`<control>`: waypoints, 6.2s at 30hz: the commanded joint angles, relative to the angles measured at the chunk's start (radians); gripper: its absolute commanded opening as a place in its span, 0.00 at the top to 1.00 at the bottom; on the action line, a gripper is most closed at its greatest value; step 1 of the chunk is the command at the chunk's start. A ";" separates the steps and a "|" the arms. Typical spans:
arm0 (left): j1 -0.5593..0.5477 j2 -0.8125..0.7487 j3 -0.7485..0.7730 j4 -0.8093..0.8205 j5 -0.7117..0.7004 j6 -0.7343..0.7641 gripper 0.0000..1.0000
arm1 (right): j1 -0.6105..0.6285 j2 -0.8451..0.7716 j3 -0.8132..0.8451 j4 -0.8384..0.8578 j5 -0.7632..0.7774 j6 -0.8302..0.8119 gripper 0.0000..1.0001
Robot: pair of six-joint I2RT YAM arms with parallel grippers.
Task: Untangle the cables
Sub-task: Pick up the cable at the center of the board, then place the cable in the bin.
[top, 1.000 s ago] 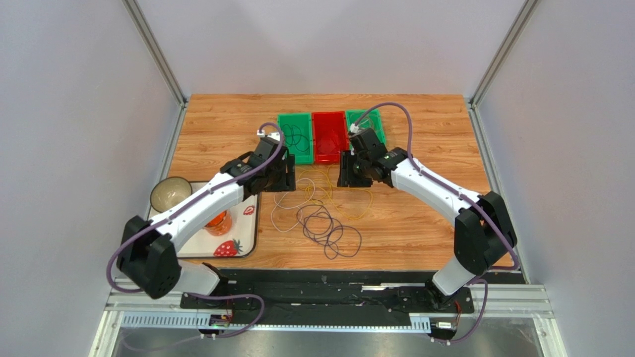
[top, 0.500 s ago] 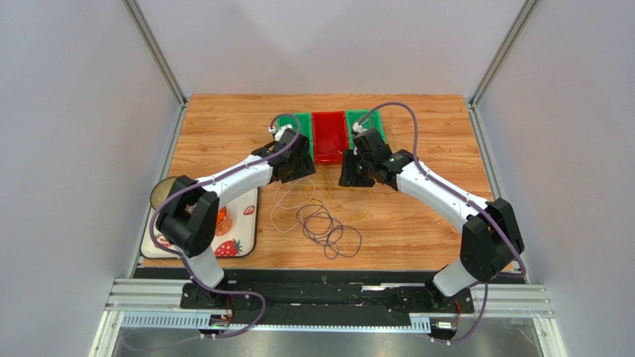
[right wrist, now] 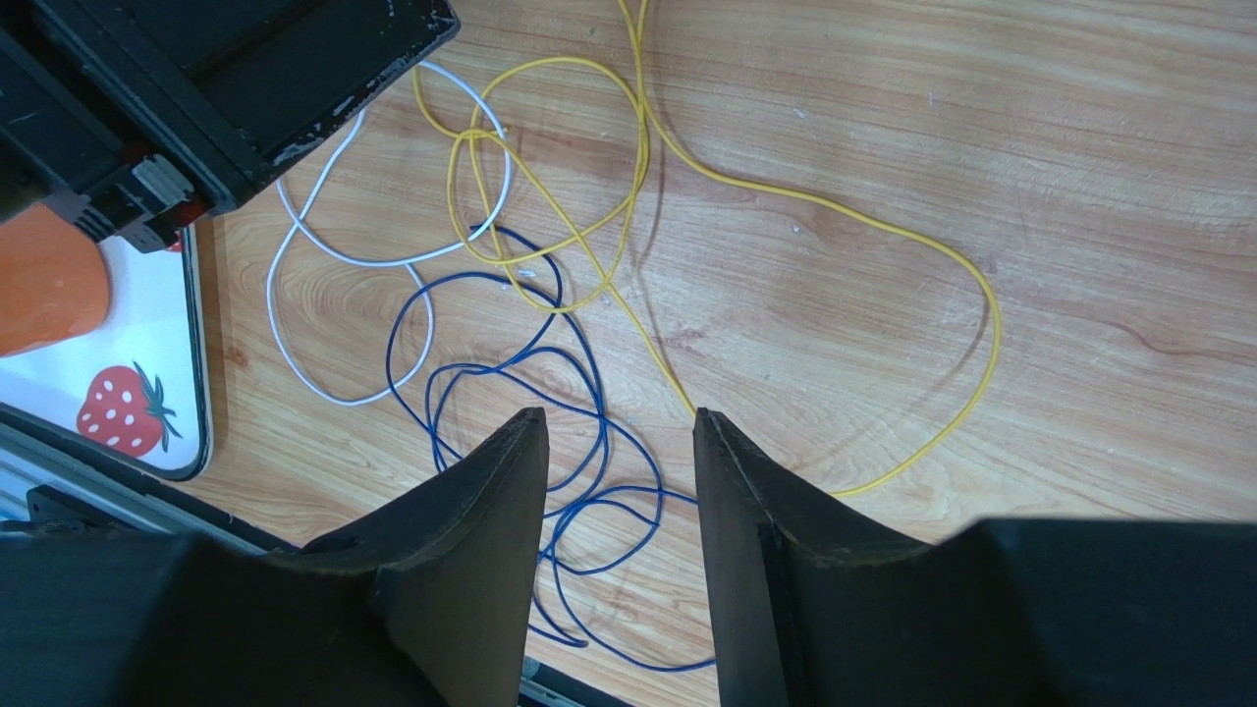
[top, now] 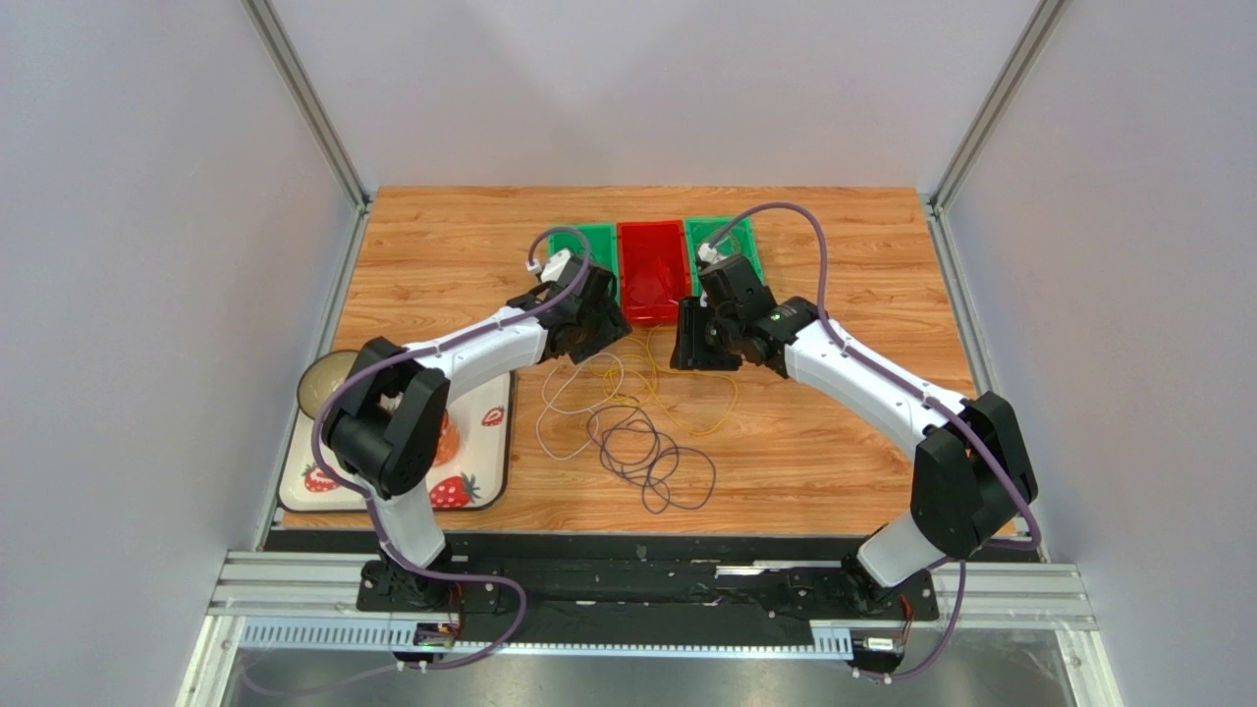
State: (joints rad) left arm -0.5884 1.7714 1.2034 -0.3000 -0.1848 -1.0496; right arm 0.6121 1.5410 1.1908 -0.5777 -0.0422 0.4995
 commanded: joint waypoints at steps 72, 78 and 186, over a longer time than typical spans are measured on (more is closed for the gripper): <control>-0.059 -0.590 -0.054 0.004 0.179 0.217 1.00 | -0.002 -0.321 -0.252 0.687 -0.486 0.106 0.51; -0.059 -0.581 -0.045 0.004 0.229 0.169 1.00 | 0.006 -0.288 -0.218 0.702 -0.502 0.088 0.50; -0.021 -1.281 -0.272 -0.689 -0.387 0.540 0.30 | 0.008 0.637 0.819 0.291 -0.056 -0.274 1.00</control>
State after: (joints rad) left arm -0.6144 0.4763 0.9356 -1.0187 -0.5663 -0.5285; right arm 0.6281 2.1399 1.9617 -0.3035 -0.0639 0.1978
